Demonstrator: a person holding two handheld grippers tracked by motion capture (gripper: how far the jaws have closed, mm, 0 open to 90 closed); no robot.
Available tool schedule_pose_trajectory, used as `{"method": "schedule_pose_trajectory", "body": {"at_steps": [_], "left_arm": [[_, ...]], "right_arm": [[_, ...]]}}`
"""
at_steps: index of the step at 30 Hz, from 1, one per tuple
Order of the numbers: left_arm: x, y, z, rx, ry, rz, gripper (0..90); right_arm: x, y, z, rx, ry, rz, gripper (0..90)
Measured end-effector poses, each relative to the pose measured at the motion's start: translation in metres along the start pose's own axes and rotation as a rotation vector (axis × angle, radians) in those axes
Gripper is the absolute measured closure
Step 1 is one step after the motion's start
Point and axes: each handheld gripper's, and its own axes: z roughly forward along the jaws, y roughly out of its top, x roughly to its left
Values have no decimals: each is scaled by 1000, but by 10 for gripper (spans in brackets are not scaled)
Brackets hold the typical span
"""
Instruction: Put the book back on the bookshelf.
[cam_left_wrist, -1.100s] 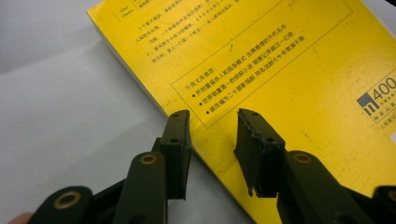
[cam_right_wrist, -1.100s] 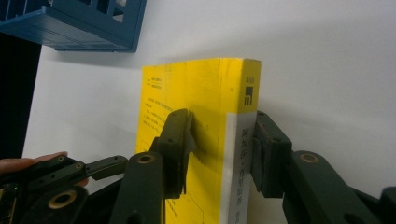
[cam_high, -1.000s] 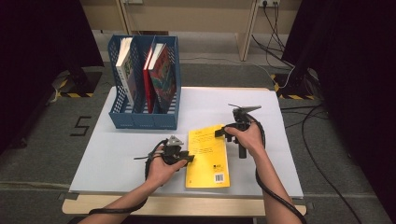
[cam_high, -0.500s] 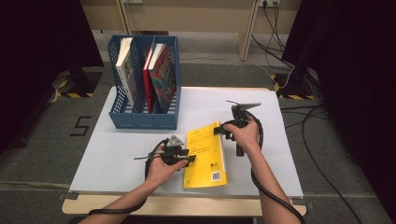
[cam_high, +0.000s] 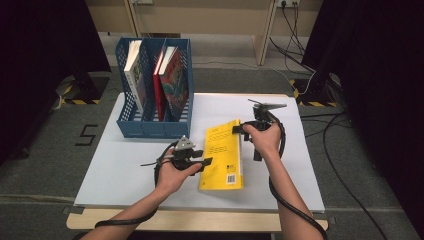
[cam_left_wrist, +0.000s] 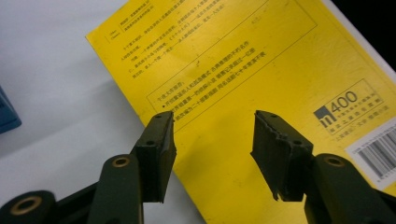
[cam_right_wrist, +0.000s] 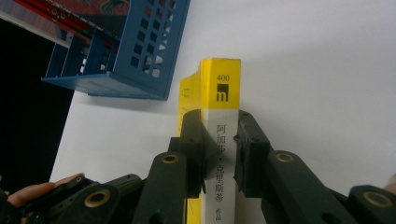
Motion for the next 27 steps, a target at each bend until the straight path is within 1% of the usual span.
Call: {"method": "schedule_pose_trajectory", "body": {"at_steps": [4, 10, 13, 15, 20, 21, 23, 27], "left_arm": [[-1, 5, 0, -8, -3, 0, 474], [-3, 16, -1, -20, -3, 11, 465], [-5, 20, -1, -28, -16, 10, 460], [-7, 22, 0, -38, -20, 18, 458], [-9, 26, 1, -43, -28, 23, 456], [-9, 27, 1, -43, -29, 25, 455], [-10, 29, 1, -48, -29, 26, 454], [-11, 32, 2, -55, -33, 40, 447]], "right_arm": [[4, 3, -2, -22, -9, -1, 761], [10, 6, -5, -74, -21, -14, 762], [13, 8, -7, -104, -23, -18, 762], [16, 10, -8, -121, -24, -27, 762], [21, 12, -9, -159, -29, -29, 762], [22, 13, -9, -167, -32, -37, 762], [24, 13, -9, -178, -36, -35, 762], [28, 14, -8, -197, -47, -52, 762]]}}
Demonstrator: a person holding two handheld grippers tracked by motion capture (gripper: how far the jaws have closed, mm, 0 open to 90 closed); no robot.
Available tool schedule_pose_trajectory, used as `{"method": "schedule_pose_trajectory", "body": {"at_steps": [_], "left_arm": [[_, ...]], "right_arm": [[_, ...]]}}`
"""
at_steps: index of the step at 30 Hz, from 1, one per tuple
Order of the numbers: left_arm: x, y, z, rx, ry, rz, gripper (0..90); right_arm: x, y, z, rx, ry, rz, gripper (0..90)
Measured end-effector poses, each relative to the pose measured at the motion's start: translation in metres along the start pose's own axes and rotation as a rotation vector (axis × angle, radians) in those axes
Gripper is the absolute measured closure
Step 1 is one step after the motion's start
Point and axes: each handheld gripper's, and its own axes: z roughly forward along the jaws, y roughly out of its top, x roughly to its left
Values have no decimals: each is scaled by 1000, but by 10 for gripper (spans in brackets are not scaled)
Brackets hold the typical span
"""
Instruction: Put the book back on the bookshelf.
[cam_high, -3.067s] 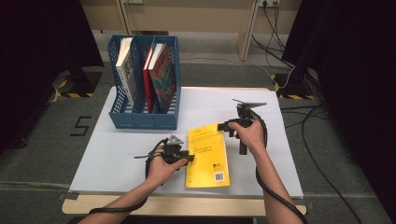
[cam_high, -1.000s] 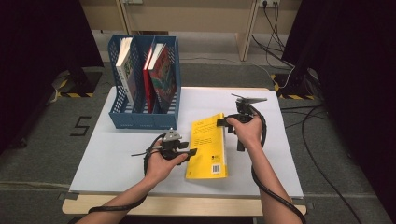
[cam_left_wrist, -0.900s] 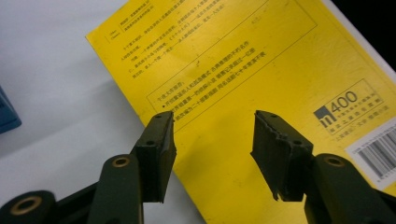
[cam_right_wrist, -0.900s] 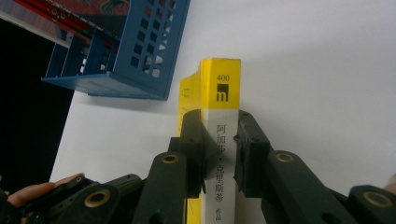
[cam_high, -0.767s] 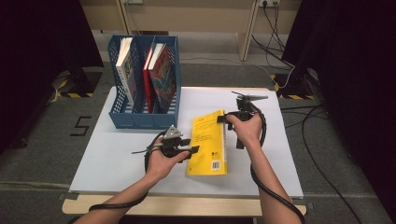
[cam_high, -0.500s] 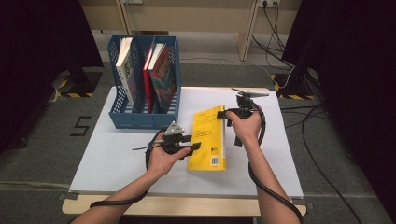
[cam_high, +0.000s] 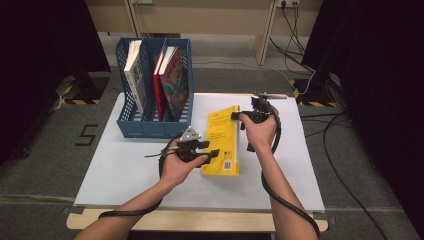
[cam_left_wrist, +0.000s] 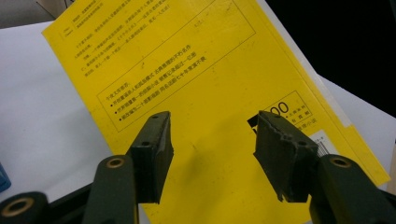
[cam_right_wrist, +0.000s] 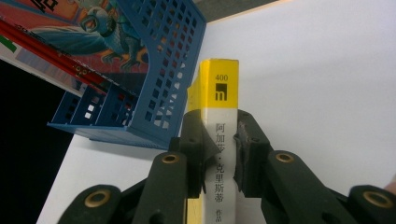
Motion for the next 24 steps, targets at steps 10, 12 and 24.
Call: {"method": "schedule_pose_trajectory", "body": {"at_steps": [10, 12, 24], "left_arm": [[-6, 8, 4, -13, -17, 2, 429], [-8, 11, 5, -19, -27, 4, 429], [-18, 19, 8, -52, -62, 23, 426]], "right_arm": [[11, 4, 1, -36, -13, 2, 762], [12, 5, 2, -49, -15, -9, 763], [22, 6, 3, -87, -51, -32, 762]]}}
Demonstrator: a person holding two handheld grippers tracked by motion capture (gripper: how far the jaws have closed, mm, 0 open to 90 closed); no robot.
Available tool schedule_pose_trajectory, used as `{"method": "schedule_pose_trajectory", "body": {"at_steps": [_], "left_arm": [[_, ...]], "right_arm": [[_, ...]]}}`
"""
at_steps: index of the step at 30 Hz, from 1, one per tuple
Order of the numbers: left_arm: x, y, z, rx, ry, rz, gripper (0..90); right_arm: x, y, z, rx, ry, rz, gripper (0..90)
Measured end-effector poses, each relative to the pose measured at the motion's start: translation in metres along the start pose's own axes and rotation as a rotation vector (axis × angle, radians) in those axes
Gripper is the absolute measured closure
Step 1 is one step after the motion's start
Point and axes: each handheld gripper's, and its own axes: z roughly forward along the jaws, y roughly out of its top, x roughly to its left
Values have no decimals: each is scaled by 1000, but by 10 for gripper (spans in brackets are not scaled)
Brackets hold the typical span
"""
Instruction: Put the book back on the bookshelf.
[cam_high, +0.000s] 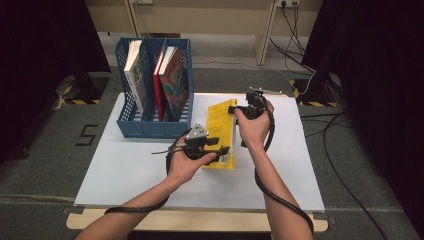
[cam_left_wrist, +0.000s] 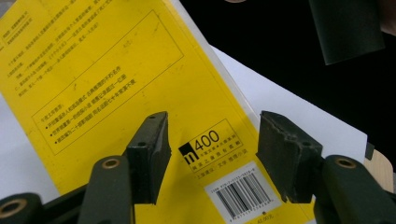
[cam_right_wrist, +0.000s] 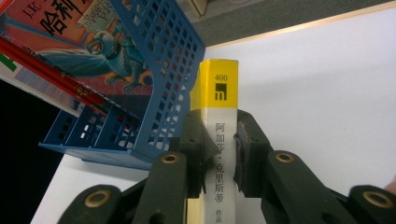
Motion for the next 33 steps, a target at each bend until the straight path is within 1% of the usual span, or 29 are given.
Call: {"method": "schedule_pose_trajectory", "body": {"at_steps": [6, 8, 11, 15, 17, 19, 20, 22, 25, 28, 30, 31, 32, 33], "left_arm": [[-4, 4, 3, 1, -6, 7, 425], [-4, 5, 3, -8, -10, 7, 425], [-6, 7, 3, -11, -15, 4, 424], [-8, 9, 5, -9, -19, 11, 423], [-9, 10, 7, -6, -11, 16, 423], [-9, 10, 8, 0, -6, 18, 426], [-9, 11, 9, 4, 1, 25, 427], [-9, 10, 11, 10, 15, 34, 441], [-8, 10, 13, 12, 19, 42, 460], [-9, 11, 15, 14, 27, 63, 474], [-8, 12, 17, 21, 28, 63, 482], [-7, 12, 18, 22, 28, 61, 487], [-6, 13, 19, 21, 31, 65, 491], [-6, 13, 20, 23, 35, 69, 493]], "right_arm": [[5, 1, 2, -4, -12, -10, 762], [6, 1, 3, -7, -15, -19, 763], [7, 0, 3, -10, -17, -18, 762], [8, 0, 3, -17, -22, -20, 763], [8, -1, 3, -24, -24, -24, 763], [9, -1, 3, -23, -22, -18, 762], [9, -1, 3, -25, -22, -25, 763], [10, -1, 2, -29, -23, -23, 763], [12, 0, 0, -41, -28, -35, 763], [13, 2, -2, -40, -30, -42, 763], [12, 2, -4, -44, -32, -53, 762], [13, 2, -6, -44, -35, -51, 763], [13, 3, -7, -50, -38, -61, 763], [13, 3, -9, -53, -39, -60, 763]]}}
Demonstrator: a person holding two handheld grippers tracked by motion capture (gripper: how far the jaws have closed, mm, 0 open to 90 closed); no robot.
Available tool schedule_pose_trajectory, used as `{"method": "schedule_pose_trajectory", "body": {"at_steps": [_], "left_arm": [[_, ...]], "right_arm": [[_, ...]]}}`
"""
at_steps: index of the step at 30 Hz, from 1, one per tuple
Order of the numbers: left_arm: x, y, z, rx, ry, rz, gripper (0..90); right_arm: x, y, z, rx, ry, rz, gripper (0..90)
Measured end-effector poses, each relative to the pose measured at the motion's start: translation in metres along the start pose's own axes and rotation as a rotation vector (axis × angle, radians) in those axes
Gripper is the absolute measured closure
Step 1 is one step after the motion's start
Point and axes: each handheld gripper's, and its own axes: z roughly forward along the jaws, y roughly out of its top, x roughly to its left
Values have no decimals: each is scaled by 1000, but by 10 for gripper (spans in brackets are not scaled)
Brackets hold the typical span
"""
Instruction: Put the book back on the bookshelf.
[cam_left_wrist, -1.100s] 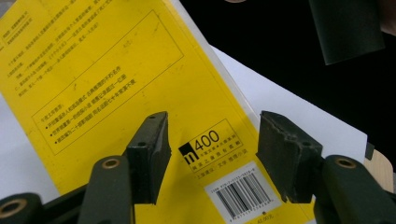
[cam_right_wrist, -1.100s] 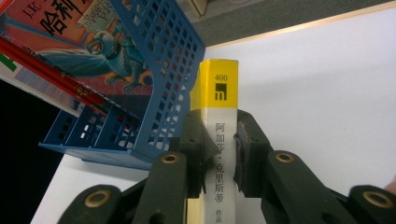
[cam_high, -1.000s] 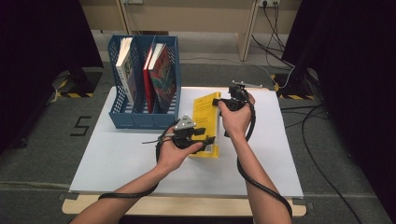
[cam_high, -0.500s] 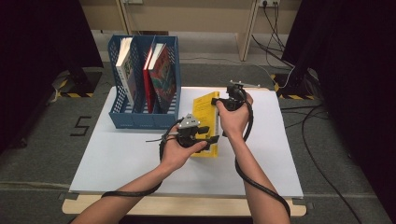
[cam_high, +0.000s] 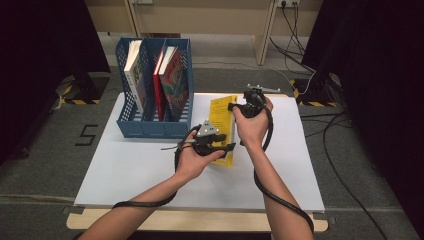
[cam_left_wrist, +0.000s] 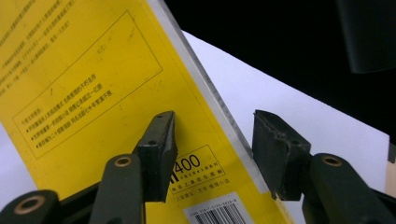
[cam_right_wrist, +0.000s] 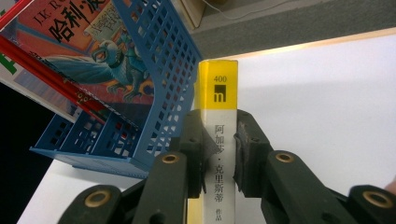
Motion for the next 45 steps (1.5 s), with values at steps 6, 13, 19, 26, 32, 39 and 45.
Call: {"method": "schedule_pose_trajectory", "body": {"at_steps": [6, 13, 19, 26, 32, 39, 45], "left_arm": [[4, 2, 8, 19, 17, 15, 506], [14, 1, 16, 44, 59, 23, 509], [21, -4, 18, 61, 98, 25, 508], [17, -4, 17, 44, 141, 63, 474], [18, 4, 14, -13, 185, 47, 403], [18, 10, 14, -36, 222, 58, 355], [21, 10, 14, -41, 253, 45, 345]], "right_arm": [[-1, 1, -6, -14, -10, -10, 763], [0, 0, -11, -28, -24, -21, 764], [4, -3, -10, -29, -29, -34, 764], [12, -8, -10, -37, -46, -59, 762], [22, -10, -10, -40, -39, -59, 759], [30, -12, -10, -46, -32, -65, 753], [36, -14, -10, -47, -21, -56, 740]]}}
